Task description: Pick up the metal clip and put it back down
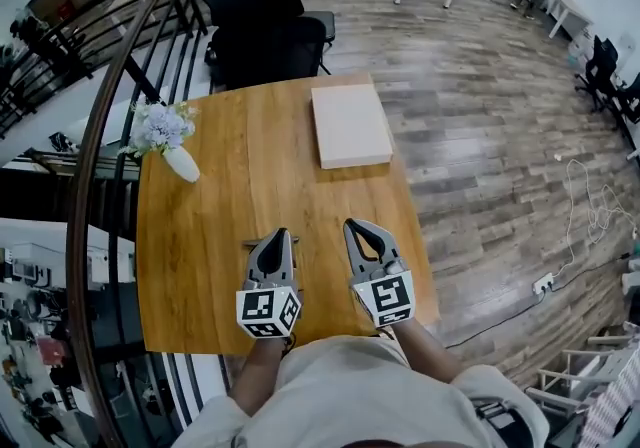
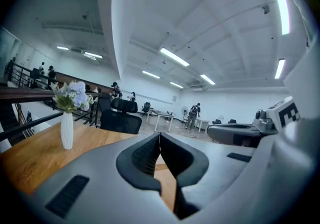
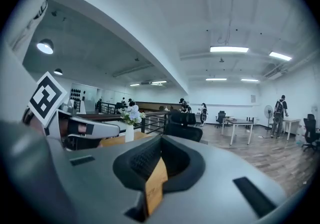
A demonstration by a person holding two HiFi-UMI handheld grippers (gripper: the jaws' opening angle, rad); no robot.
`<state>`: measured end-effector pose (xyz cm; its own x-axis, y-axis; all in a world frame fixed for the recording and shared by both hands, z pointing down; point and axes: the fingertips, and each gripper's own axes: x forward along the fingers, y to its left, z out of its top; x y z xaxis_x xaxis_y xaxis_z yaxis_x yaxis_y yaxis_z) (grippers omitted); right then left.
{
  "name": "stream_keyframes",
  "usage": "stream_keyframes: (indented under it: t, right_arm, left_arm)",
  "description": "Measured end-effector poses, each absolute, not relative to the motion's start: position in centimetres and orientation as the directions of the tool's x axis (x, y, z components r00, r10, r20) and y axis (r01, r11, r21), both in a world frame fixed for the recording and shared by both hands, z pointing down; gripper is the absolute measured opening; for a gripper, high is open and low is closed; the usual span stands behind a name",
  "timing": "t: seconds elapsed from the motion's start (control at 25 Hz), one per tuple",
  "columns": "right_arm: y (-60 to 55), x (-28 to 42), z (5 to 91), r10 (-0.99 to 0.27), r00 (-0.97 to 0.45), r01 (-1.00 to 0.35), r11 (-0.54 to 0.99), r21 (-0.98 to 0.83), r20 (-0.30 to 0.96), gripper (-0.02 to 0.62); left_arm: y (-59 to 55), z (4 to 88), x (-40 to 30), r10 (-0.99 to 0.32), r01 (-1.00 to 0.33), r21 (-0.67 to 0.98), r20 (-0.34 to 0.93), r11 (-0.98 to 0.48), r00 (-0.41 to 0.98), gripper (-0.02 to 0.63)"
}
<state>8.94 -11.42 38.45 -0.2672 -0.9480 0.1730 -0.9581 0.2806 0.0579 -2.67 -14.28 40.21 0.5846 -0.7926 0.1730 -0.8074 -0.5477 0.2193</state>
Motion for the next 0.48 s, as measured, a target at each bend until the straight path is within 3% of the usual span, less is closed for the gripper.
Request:
stream_keyframes:
  t: [0.48]
  right_arm:
    - [-10.5,9.8,35.6,-0.953,-0.283,-0.954,0.291,0.071,0.112,0.026]
  left_arm:
    - [-13.0,36.6,-1.4,-0.816,-0.819,0.15,0.102,-0.553,0.57,0.025]
